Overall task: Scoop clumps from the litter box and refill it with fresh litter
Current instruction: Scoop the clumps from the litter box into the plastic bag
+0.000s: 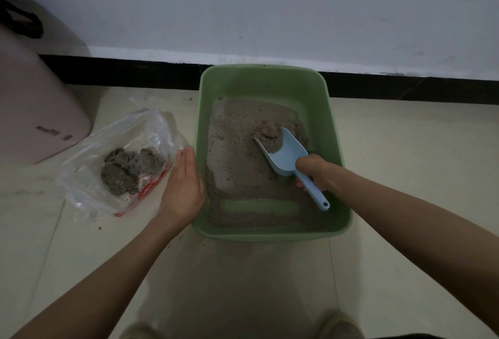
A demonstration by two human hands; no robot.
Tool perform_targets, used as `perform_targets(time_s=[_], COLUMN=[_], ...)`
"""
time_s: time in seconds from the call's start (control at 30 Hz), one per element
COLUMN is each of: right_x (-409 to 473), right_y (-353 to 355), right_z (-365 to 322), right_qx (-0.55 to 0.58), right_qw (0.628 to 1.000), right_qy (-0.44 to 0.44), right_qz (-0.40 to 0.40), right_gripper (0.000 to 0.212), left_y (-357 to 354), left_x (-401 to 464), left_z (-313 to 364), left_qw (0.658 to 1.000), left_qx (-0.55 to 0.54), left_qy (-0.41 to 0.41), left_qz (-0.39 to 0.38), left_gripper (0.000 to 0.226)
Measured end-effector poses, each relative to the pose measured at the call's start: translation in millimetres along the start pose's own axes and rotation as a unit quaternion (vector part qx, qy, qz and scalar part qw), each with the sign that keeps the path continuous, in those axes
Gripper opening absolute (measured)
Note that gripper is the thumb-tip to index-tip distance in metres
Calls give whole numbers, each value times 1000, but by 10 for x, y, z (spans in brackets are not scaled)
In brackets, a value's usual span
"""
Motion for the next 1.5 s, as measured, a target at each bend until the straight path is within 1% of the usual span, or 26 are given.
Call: perform_targets(time_s=[0.13, 0.27, 0.33, 0.43, 0.53, 0.63, 0.73, 0.87, 0.97, 1.07, 1.13, 1.17, 1.23, 1.3, 1.4, 1.5], right_x=[217, 377, 423, 510, 596, 585, 524, 401, 370, 319, 287, 279, 243, 198, 143, 117], right_y=[-9, -32, -79, -188, -278, -263, -203, -143, -108, -66, -15, 16, 75, 113, 123, 74], right_z=[-187, -414, -513, -534, -416, -326, -289, -266, -274, -305, -347, -373, -450, -543, -679, -793], right_qx=[-31, -58, -61, -40, -13, -8, 7, 62, 71, 26, -54, -106, -210, -273, -314, -329], right_qw=[997, 991, 989, 991, 993, 992, 990, 986, 981, 979, 973, 966, 938, 913, 891, 878], right_qy=[35, 79, 89, 91, 82, 99, 127, 155, 178, 204, 224, 237, 274, 301, 325, 342], right_qz=[57, 93, 99, 92, 84, 80, 57, 17, 16, 14, 17, 17, 22, 31, 50, 63], right_gripper=[38, 38, 39, 40, 41, 39, 32, 12, 10, 12, 15, 17, 21, 22, 21, 22], left_y=[-32, -69, -79, -92, -108, -113, -109, -109, -108, -102, -101, -102, -106, -107, -103, -97], left_x=[6, 4, 3, -1, 1, -2, -11, -12, -13, -15, -16, -14, -10, -9, -16, -19], left_z=[11, -2, 4, 20, 15, 8, 14, 4, 1, 2, -1, -2, -6, -5, -6, -8], left_qw=[999, 998, 997, 996, 996, 996, 996, 996, 996, 996, 996, 996, 996, 996, 996, 996], left_qx=[-33, -50, -54, -48, -45, -48, -52, -54, -51, -50, -53, -54, -55, -56, -57, -56], left_qy=[20, 27, 33, 34, 32, 32, 32, 34, 34, 33, 36, 39, 41, 39, 41, 45], left_qz=[26, 41, 48, 61, 66, 68, 68, 63, 61, 61, 58, 55, 50, 50, 49, 44], left_gripper=[56, 56, 56, 56, 56, 55, 56, 56, 56, 56, 55, 55, 55, 55, 55, 54])
Point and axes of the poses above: each hand's wrist, its own x-axis towards the middle knuckle, its own y-axis out of the back of the hand, z = x × y, the point moved 1 cm from there along x, towards the middle knuckle, and after that the axes turned 11 degrees about z, right-handed, at the moved point
